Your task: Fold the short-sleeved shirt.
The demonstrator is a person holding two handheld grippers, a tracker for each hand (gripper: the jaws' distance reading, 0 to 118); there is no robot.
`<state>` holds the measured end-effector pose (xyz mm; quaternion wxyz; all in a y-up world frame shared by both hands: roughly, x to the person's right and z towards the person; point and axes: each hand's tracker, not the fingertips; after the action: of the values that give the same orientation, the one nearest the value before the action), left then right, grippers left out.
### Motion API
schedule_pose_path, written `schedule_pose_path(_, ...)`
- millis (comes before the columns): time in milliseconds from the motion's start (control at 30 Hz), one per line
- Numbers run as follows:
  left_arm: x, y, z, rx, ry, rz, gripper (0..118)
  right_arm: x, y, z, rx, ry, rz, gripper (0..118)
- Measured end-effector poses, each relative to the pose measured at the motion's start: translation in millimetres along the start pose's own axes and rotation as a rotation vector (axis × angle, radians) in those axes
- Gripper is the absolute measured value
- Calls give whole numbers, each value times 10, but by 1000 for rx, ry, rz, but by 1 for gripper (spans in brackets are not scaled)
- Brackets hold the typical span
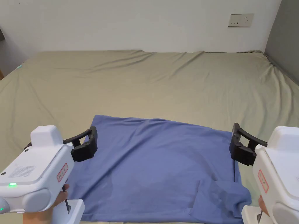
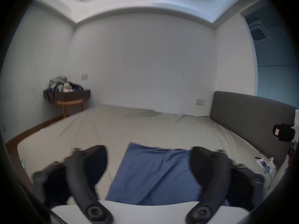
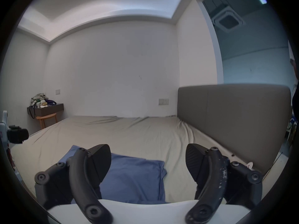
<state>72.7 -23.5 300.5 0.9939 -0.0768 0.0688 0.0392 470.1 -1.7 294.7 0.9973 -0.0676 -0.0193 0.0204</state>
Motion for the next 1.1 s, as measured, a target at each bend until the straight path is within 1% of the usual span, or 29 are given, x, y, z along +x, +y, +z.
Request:
schedule_pose_path(33, 36, -3, 18, 20, 7, -18, 81, -31, 1, 16, 4, -4, 13, 88)
schedule_pose_path(67, 66, -8, 24, 26, 16, -32, 56, -42, -10, 13, 9, -9, 27, 76)
schedule_pose_path(100, 91, -19, 23, 21, 19, -34, 28, -71, -16, 23, 17, -18, 37, 55)
schedule_pose_path(133, 86, -44, -5, 21, 20, -37, 0, -99, -27, 29, 24, -25, 55, 22)
schedule_pose_path(167, 86, -57, -13, 20, 16, -40, 0, -108, -37, 29, 29, -35, 69, 2)
schedule_pose_path(233, 68, -62, -24, 3, -19, -33, 0, -109, -54, 26, 29, -25, 65, 1)
schedule_pose_path(333, 20, -81, -72, -34, -3, -29, 0, -108, -61, 0, 18, -13, 68, 1)
schedule_pose_path(367, -18, -90, -105, -85, -6, -17, 0, -109, -64, -6, 15, -8, 69, 1)
schedule_pose_path(500, -290, -233, -297, -383, 10, 31, 0, -114, -73, -42, 4, 7, 57, 1)
schedule_pose_path(567, -468, -398, -294, -445, -7, 43, 0, -117, -87, -52, -5, 13, 57, 1)
schedule_pose_path(633, -609, -586, -263, -524, -1, 16, 0, -127, -111, -77, -15, 15, 56, 1)
schedule_pose_path(700, -768, -755, -213, -572, -5, 21, 0, -134, -142, -95, -26, 17, 58, 1)
schedule_pose_path(800, -943, -1014, -145, -642, 18, -36, 0, -154, -197, -133, -49, 25, 52, 1)
schedule_pose_path(867, -1049, -1143, -144, -705, 8, -6, 0, -179, -232, -151, -59, 27, 55, 1)
schedule_pose_path(900, -1090, -1196, -141, -719, 12, 4, 1, -190, -245, -160, -65, 29, 57, 1)
schedule_pose_path(933, -1139, -1252, -152, -732, 21, 16, 10, -202, -261, -170, -73, 34, 59, 1)
schedule_pose_path(967, -1176, -1308, -163, -766, 17, 31, 25, -216, -276, -175, -78, 38, 59, 1)
schedule_pose_path(1000, -1199, -1350, -173, -777, 18, 47, 50, -228, -287, -175, -83, 39, 61, 1)
schedule_pose_path(1033, -1225, -1410, -194, -796, 20, 76, 85, -237, -302, -179, -88, 41, 63, 1)
schedule_pose_path(1067, -1223, -1454, -214, -822, 26, 98, 103, -244, -315, -185, -94, 42, 64, 1)
schedule_pose_path(1100, -1225, -1483, -219, -818, 34, 106, 110, -246, -323, -190, -98, 43, 65, 1)
